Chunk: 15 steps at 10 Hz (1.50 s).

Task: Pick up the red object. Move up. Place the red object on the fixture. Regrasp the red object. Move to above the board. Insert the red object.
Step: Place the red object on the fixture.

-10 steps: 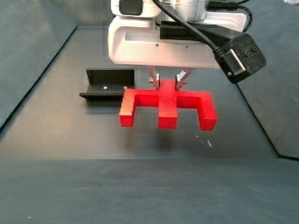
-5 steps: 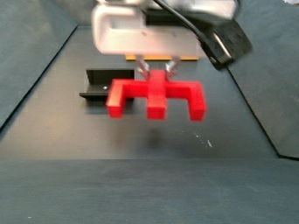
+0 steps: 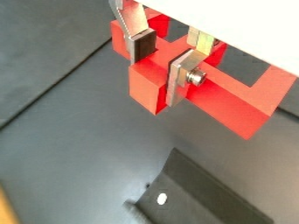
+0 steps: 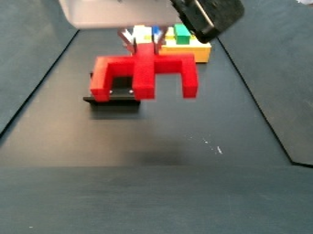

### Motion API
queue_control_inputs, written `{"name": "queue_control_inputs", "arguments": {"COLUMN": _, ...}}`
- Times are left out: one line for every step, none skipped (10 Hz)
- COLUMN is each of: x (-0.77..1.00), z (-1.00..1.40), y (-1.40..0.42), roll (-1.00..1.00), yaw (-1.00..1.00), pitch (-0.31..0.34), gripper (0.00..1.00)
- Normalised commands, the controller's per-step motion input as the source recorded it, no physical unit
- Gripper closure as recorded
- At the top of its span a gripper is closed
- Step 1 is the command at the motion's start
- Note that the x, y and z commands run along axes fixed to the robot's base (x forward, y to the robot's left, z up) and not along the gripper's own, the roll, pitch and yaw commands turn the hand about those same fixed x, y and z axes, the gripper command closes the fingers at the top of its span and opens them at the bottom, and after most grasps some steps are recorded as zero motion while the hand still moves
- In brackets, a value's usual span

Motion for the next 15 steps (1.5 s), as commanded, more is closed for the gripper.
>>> {"name": "queue_control_inputs", "arguments": {"x": 0.59, "z": 0.4, "y": -0.1, "roll": -0.95, "yaw": 0.0, "pitch": 0.254, "gripper": 1.0}}
{"name": "queue_control_inputs", "arguments": {"x": 0.55, "z": 0.34, "y": -0.16, "roll": -0.92, "yaw": 0.0, "pitch": 0.2, "gripper": 1.0}}
{"name": "queue_control_inputs", "arguments": {"x": 0.51, "z": 0.17, "y": -0.36, "roll": -0.71, "yaw": 0.0, "pitch": 0.157, "gripper": 1.0}}
{"name": "queue_control_inputs", "arguments": {"x": 0.51, "z": 0.0, "y": -0.49, "roll": -0.52, "yaw": 0.0, "pitch": 0.151, "gripper": 1.0}}
{"name": "queue_control_inputs", "arguments": {"x": 0.52, "z": -0.01, "y": -0.49, "roll": -0.53, "yaw": 0.0, "pitch": 0.137, "gripper": 1.0}}
{"name": "queue_control_inputs", "arguments": {"x": 0.59, "z": 0.0, "y": -0.42, "roll": -0.67, "yaw": 0.0, "pitch": 0.211, "gripper": 1.0}}
{"name": "queue_control_inputs", "arguments": {"x": 0.65, "z": 0.0, "y": -0.36, "roll": -0.68, "yaw": -0.09, "pitch": 0.214, "gripper": 1.0}}
{"name": "queue_control_inputs", "arguments": {"x": 0.63, "z": 0.0, "y": -0.26, "roll": -0.78, "yaw": -0.09, "pitch": 0.089, "gripper": 1.0}}
{"name": "queue_control_inputs", "arguments": {"x": 0.58, "z": -0.21, "y": -0.12, "roll": -0.85, "yaw": -0.11, "pitch": -0.069, "gripper": 1.0}}
{"name": "queue_control_inputs", "arguments": {"x": 0.56, "z": -0.24, "y": -0.09, "roll": -0.82, "yaw": -0.08, "pitch": -0.226, "gripper": 1.0}}
{"name": "queue_control_inputs", "arguments": {"x": 0.55, "z": -0.18, "y": -0.04, "roll": -0.87, "yaw": -0.05, "pitch": -0.306, "gripper": 1.0}}
{"name": "queue_control_inputs", "arguments": {"x": 0.58, "z": -0.2, "y": -0.03, "roll": -0.85, "yaw": -0.03, "pitch": -0.289, "gripper": 1.0}}
{"name": "queue_control_inputs", "arguments": {"x": 0.6, "z": -0.35, "y": -0.12, "roll": -0.65, "yaw": 0.0, "pitch": -0.237, "gripper": 1.0}}
{"name": "queue_control_inputs", "arguments": {"x": 0.11, "z": -0.24, "y": -0.26, "roll": 0.04, "yaw": 0.07, "pitch": 0.0, "gripper": 1.0}}
{"name": "queue_control_inputs", "arguments": {"x": 0.19, "z": -0.2, "y": -0.13, "roll": 0.18, "yaw": 0.14, "pitch": 0.0, "gripper": 1.0}}
